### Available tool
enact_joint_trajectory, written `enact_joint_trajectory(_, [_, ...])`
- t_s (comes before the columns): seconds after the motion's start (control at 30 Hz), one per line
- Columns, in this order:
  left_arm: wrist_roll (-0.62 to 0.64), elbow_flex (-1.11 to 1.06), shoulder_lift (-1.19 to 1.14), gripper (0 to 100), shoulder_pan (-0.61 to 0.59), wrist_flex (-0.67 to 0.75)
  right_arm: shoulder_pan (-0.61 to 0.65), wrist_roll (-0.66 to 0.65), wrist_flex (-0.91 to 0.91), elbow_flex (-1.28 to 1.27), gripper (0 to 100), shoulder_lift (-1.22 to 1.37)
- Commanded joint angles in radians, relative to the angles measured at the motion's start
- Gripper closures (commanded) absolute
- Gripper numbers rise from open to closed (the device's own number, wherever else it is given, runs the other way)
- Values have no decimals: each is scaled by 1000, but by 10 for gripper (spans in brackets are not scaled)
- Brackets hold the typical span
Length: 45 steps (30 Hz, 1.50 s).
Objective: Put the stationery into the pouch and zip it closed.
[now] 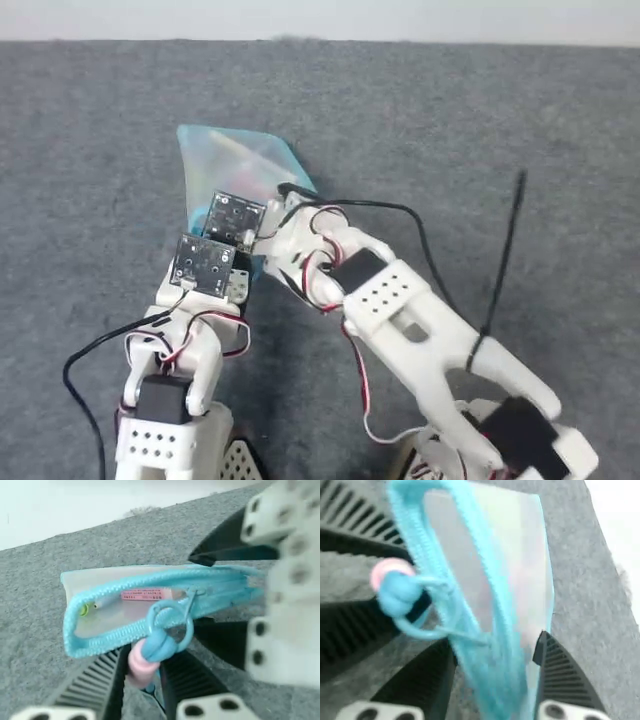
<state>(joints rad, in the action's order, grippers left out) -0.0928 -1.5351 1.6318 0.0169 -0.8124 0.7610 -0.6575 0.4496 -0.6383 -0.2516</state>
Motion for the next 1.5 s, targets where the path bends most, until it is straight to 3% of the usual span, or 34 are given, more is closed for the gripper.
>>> enact_joint_trajectory(0.0, [-17,45,15,990,-2,3,5,5,-85,11,920,13])
enact_joint_trajectory(0.03, [-17,45,15,990,-2,3,-5,-8,-90,11,989,15])
enact_joint_trajectory(0.07, [-17,44,15,990,-2,3,-19,-14,-87,11,997,13])
enact_joint_trajectory(0.27, [-17,42,15,990,-3,5,-139,-17,48,44,992,5])
enact_joint_trajectory(0.4, [-15,42,15,989,-72,14,-240,-18,185,64,992,5])
enact_joint_trajectory(0.9, [-18,21,14,989,-114,23,-565,-23,285,61,992,5])
enact_joint_trajectory(1.07, [-18,-5,15,987,-80,23,-519,5,380,63,990,5])
enact_joint_trajectory(1.17, [-18,-25,17,957,-41,2,-452,117,495,74,974,-12])
enact_joint_trajectory(1.3, [-18,-67,17,840,17,-48,-437,238,653,78,838,-120])
enact_joint_trajectory(1.47, [-18,-71,17,788,81,-97,-432,255,822,74,704,-317])
